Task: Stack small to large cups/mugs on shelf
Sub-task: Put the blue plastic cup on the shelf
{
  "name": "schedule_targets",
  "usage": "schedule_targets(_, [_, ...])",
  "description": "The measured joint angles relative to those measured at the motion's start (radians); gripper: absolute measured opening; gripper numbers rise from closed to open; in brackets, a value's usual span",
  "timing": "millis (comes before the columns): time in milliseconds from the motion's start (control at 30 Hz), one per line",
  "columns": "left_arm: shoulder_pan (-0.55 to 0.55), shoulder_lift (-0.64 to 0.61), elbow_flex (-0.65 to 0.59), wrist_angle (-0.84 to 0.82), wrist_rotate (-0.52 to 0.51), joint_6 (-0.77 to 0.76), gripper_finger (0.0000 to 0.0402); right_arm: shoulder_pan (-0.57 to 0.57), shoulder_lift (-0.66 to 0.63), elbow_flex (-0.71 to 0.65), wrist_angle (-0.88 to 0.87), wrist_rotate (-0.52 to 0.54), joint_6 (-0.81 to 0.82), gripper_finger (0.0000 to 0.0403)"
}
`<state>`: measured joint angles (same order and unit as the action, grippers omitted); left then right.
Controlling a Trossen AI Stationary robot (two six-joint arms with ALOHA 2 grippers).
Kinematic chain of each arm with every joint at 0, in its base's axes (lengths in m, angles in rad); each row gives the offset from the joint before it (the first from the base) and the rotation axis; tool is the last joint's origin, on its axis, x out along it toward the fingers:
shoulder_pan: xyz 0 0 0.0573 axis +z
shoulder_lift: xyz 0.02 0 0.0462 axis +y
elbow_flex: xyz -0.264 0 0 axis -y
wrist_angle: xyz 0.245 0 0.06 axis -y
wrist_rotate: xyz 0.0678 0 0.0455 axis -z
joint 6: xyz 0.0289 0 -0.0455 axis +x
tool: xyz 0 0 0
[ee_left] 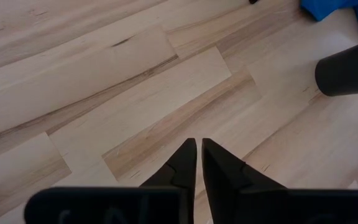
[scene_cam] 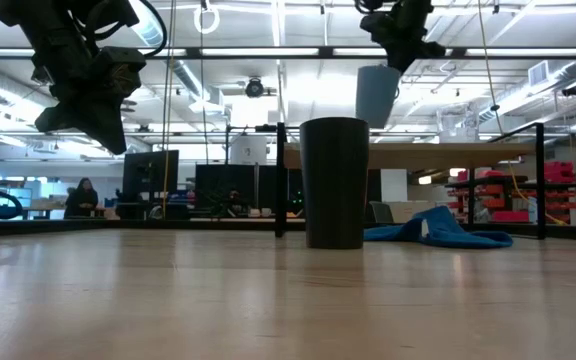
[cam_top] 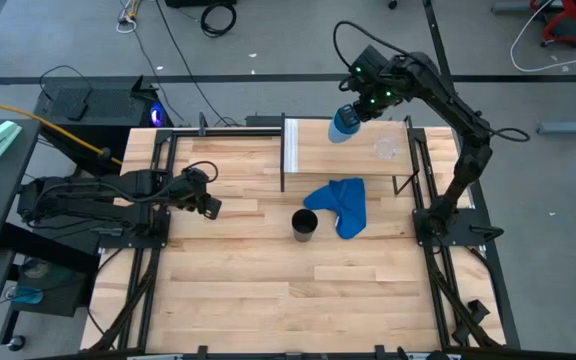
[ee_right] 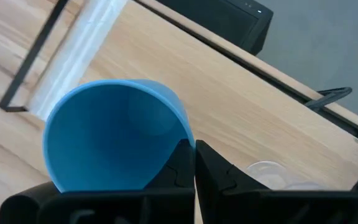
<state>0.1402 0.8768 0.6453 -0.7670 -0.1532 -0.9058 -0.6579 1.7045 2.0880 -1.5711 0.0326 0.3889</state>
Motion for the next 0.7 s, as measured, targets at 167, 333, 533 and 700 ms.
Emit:
schedule_targets(167, [0.0,0.0,0.0,0.0,0.0,0.0,0.0032,0.0,0.016,-0.006,0.003,0.003,-0.015,0.0])
schedule_targets(333, [0.0,0.0,0.0,0.0,0.0,0.0,0.0039,0.0,-0.033,-0.122,0.002,0.004,-0.025,0.0])
schedule_targets(533, [0.0,0.0,0.0,0.0,0.0,0.0,0.0037,-0.019,-0.136,-0.266,0.006,0.05,-0.02,0.0])
schedule_targets(700, [0.0,0.0,0.0,0.0,0.0,0.0,0.003,-0.034,-0.161,-0.278,0.006,0.053,0.0,0.0])
